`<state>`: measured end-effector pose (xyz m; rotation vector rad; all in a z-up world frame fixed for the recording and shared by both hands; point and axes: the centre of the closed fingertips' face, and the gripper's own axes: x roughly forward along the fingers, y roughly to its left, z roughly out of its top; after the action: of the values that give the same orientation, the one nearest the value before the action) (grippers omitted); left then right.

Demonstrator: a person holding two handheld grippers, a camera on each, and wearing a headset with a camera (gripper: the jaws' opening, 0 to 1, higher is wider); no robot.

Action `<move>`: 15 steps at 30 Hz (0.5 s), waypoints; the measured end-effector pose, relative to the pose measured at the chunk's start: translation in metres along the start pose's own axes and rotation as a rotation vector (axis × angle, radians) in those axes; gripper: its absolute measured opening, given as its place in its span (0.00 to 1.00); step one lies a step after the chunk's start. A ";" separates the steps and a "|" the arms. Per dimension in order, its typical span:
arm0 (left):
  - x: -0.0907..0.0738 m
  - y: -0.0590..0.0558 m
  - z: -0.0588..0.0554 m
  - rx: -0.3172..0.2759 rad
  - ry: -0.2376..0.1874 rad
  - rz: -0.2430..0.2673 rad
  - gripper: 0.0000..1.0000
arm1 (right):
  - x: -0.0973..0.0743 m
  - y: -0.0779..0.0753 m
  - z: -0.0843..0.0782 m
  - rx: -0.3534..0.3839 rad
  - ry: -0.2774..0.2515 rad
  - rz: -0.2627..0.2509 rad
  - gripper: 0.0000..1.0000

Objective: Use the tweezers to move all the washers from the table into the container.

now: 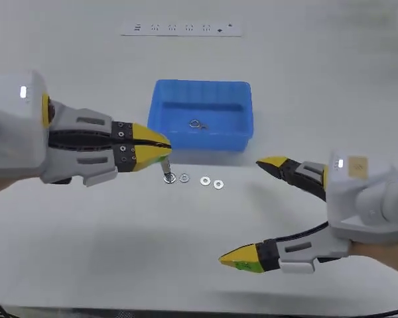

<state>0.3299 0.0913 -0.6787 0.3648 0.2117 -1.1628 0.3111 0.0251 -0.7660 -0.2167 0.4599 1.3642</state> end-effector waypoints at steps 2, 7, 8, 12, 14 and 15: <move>0.001 0.001 -0.004 -0.003 0.007 0.001 0.04 | 0.001 0.000 0.000 0.005 0.000 0.003 1.00; 0.002 0.003 -0.008 -0.001 0.017 0.017 0.04 | 0.000 0.000 0.001 0.018 -0.009 0.011 1.00; 0.002 0.003 -0.009 -0.003 0.017 0.018 0.04 | 0.000 0.000 0.001 0.016 -0.008 0.011 0.99; 0.004 0.004 -0.011 0.000 0.027 0.024 0.04 | -0.001 0.001 0.000 0.029 -0.013 0.015 0.99; 0.005 0.004 -0.011 -0.005 0.024 0.024 0.04 | -0.001 0.002 -0.001 0.024 -0.008 0.019 0.99; 0.005 0.004 -0.012 -0.003 0.026 0.024 0.04 | -0.001 0.003 -0.001 0.024 -0.007 0.020 0.99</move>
<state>0.3360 0.0930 -0.6910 0.3796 0.2313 -1.1341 0.3083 0.0243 -0.7662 -0.1878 0.4736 1.3784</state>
